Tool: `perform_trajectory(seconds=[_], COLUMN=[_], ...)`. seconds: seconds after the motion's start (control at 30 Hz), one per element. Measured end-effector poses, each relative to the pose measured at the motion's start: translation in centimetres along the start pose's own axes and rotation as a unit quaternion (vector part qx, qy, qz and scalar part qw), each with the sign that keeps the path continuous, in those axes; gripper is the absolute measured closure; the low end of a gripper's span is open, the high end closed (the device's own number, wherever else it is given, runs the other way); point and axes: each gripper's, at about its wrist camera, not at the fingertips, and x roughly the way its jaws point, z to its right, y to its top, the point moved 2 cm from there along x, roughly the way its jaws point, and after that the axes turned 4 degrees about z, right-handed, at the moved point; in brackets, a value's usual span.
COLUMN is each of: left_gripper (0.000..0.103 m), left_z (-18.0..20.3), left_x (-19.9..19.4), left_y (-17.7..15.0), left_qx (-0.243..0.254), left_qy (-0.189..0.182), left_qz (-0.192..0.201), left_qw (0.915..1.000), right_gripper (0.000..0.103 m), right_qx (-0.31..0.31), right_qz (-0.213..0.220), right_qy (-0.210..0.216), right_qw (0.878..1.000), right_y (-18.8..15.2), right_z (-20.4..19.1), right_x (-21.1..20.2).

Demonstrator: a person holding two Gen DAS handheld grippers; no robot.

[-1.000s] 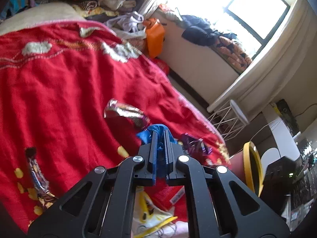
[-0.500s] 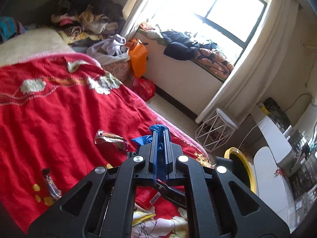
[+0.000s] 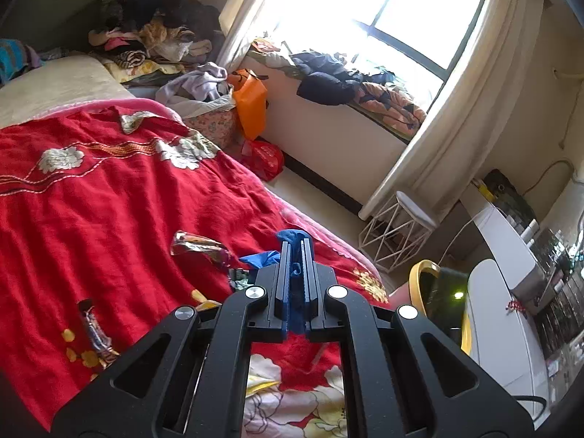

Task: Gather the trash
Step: 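Carry the blue wrapper and red tube over the yellow bin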

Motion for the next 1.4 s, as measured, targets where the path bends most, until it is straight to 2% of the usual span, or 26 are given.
perform_trajectory(seconds=[0.2, 0.37, 0.57, 1.07, 1.4], left_gripper=[0.1, 0.1, 0.1, 0.1, 0.1], left_z=[1.3, 2.6, 4.2, 8.7, 11.7], left_x=[0.2, 0.3, 0.4, 1.0, 1.5], left_y=[-0.1, -0.2, -0.5, -1.5, -2.4], left_qx=[0.011, 0.018, 0.028, 0.056, 0.078], left_qy=[-0.013, -0.021, -0.032, -0.066, -0.086], left_qz=[-0.002, -0.002, -0.003, -0.016, -0.026], left_qw=[0.9999, 0.9996, 0.9991, 0.9961, 0.9929], right_gripper=[0.071, 0.071, 0.071, 0.071, 0.071], right_qx=[-0.062, -0.089, -0.089, -0.055, -0.051], right_qz=[0.057, 0.09, 0.116, 0.173, 0.213], right_qy=[-0.014, -0.026, -0.037, -0.083, -0.13], right_qw=[0.996, 0.992, 0.988, 0.98, 0.967], right_y=[1.3, 2.1, 3.2, 4.6, 5.5], right_z=[-1.1, -1.4, -0.7, 4.4, 7.2], right_x=[-3.9, -6.3, -8.4, -14.1, -17.2])
